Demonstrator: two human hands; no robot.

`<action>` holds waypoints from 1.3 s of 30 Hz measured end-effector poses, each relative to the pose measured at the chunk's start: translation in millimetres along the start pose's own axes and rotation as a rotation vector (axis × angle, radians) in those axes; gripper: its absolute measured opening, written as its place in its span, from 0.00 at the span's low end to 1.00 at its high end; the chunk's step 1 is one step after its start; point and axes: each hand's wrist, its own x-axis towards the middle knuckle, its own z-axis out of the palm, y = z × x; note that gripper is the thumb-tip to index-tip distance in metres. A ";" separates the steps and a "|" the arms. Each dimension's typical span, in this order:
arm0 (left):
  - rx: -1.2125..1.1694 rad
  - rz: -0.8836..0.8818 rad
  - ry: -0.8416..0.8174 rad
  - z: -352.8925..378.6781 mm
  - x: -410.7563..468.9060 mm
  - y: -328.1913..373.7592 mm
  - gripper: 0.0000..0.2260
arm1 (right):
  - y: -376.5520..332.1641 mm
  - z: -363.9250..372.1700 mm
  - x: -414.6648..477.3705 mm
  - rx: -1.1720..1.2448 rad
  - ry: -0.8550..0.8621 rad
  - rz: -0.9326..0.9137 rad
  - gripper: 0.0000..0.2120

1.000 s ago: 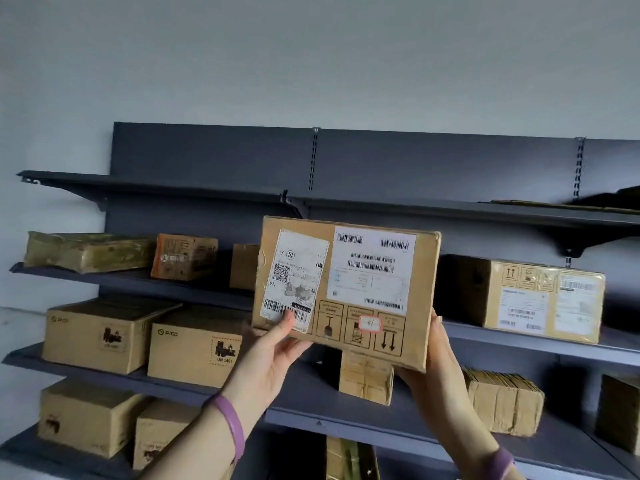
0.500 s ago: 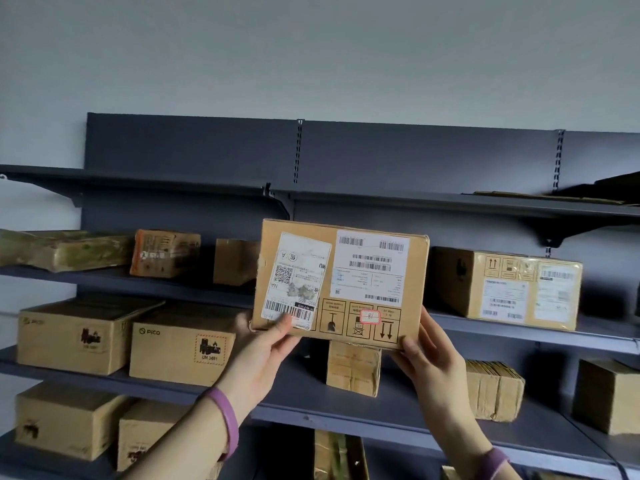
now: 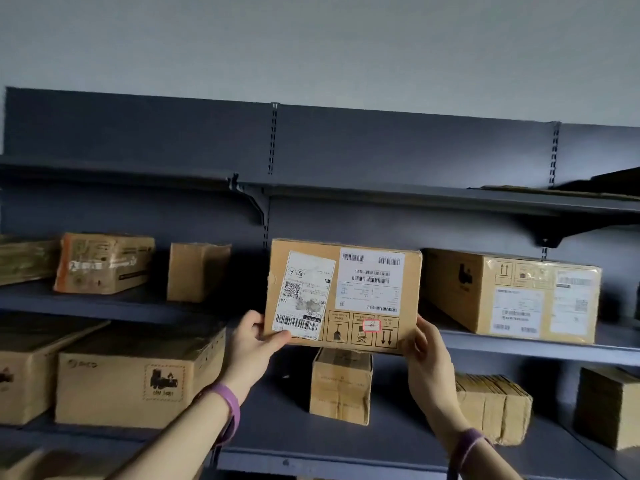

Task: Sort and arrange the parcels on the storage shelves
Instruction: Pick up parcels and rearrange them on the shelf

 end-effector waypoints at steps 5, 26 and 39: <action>0.216 0.061 -0.052 18.1 55.6 -36.8 0.10 | 32.7 23.2 42.5 -0.195 0.019 0.001 0.22; 0.810 0.130 0.097 60.0 105.7 -89.5 0.22 | 104.3 48.4 84.2 -0.552 0.283 -0.167 0.29; 0.192 0.070 0.102 -62.7 118.9 -47.9 0.12 | 0.5 184.0 51.7 -0.052 -0.122 -0.594 0.15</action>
